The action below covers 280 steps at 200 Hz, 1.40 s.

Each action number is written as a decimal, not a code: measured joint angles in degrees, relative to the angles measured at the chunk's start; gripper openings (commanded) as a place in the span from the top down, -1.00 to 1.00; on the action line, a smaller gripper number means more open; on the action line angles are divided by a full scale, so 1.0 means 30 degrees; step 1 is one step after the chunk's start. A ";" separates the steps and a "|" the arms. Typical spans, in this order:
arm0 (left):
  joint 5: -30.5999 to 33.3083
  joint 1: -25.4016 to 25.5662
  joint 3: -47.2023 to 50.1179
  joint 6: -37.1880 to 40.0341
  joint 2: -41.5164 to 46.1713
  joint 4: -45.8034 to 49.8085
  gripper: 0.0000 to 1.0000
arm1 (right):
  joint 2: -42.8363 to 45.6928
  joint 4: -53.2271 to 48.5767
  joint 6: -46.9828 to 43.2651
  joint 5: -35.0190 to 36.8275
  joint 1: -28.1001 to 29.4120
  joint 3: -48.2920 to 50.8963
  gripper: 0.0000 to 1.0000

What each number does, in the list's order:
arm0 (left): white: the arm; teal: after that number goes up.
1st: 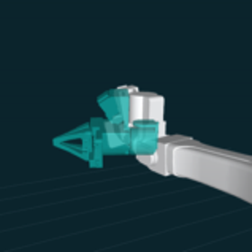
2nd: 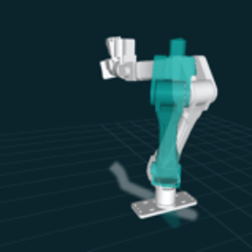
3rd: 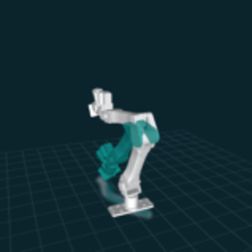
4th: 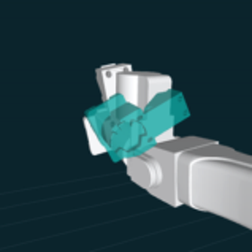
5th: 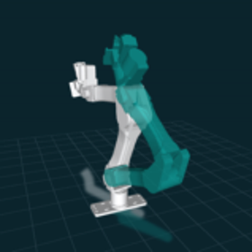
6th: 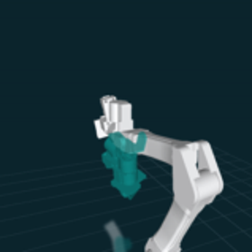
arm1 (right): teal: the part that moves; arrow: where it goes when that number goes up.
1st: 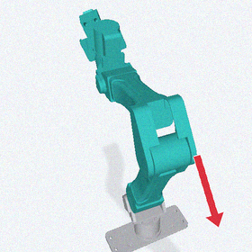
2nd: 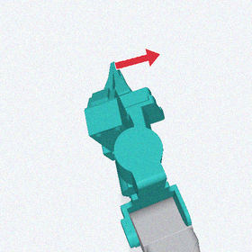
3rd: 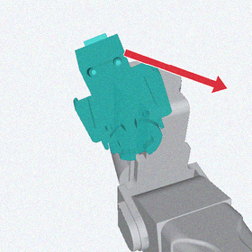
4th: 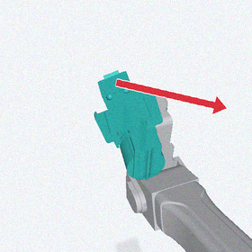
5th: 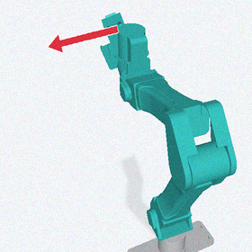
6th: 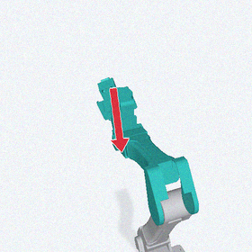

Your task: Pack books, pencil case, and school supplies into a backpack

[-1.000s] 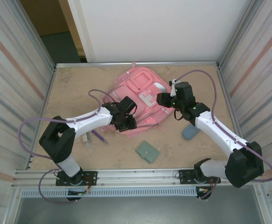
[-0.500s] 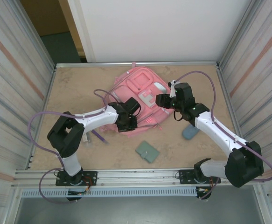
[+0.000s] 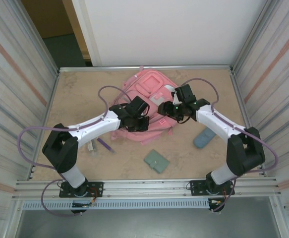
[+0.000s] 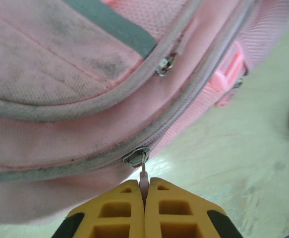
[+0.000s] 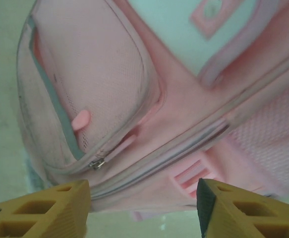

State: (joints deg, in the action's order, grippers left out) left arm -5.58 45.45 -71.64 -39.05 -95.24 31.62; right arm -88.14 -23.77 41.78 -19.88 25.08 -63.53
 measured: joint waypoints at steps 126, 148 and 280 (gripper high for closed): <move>-0.1078 -0.0029 -0.0029 0.1115 -0.0153 -0.2164 1.00 | -0.0415 0.2783 1.1701 -0.0678 0.1945 0.1479 0.91; -0.0976 -0.0182 0.0692 0.1435 0.0211 -0.2892 1.00 | -0.0306 0.2805 1.1737 -0.0874 0.1617 0.1654 1.00; 0.0532 -0.2091 0.2193 0.4357 0.2229 -0.2681 1.00 | 0.0197 0.2273 0.9602 -0.2135 -0.2885 0.1982 0.16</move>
State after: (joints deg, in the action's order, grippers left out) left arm -3.99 39.18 -65.06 -25.98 -88.55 23.57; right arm -87.55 -16.95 70.59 -26.28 16.43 -57.58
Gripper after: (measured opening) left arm 0.047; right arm 0.294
